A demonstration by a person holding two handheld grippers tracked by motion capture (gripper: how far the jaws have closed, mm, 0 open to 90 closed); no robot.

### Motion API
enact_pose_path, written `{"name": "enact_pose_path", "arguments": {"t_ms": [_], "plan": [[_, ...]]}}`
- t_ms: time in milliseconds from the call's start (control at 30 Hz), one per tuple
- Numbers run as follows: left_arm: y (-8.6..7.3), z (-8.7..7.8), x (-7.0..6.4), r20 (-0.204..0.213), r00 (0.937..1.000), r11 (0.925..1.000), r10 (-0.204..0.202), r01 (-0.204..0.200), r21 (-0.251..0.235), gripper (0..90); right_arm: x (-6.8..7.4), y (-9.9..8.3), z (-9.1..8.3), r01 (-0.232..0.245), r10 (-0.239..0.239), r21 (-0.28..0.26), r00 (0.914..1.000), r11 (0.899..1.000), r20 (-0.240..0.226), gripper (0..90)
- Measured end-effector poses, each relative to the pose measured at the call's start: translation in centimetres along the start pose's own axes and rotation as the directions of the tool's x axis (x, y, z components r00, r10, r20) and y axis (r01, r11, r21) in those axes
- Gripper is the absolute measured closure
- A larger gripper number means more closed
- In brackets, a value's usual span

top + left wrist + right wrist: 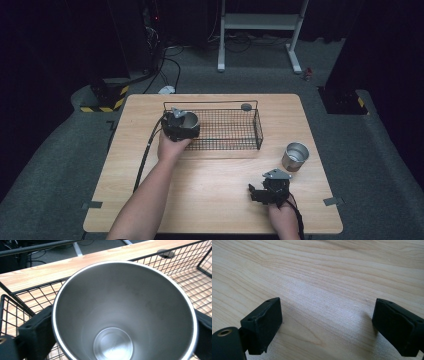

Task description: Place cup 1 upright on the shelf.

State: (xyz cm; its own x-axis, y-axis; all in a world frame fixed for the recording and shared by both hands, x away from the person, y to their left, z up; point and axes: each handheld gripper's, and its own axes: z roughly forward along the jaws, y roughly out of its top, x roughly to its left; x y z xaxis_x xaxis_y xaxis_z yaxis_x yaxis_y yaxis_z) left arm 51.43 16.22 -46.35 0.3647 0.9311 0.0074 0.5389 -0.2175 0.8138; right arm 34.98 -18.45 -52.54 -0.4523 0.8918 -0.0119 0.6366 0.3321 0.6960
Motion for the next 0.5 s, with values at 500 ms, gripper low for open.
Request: {"name": "enact_pose_path", "arguments": {"t_ms": [500], "plan": [[0.9,-1.4,0.2,-0.025,0.9992,0.9993,-0.033,0.032,-0.020,0.1,0.0,0.0,0.0,0.000,0.000,0.000,1.0000,1.000,0.000,9.2]]}}
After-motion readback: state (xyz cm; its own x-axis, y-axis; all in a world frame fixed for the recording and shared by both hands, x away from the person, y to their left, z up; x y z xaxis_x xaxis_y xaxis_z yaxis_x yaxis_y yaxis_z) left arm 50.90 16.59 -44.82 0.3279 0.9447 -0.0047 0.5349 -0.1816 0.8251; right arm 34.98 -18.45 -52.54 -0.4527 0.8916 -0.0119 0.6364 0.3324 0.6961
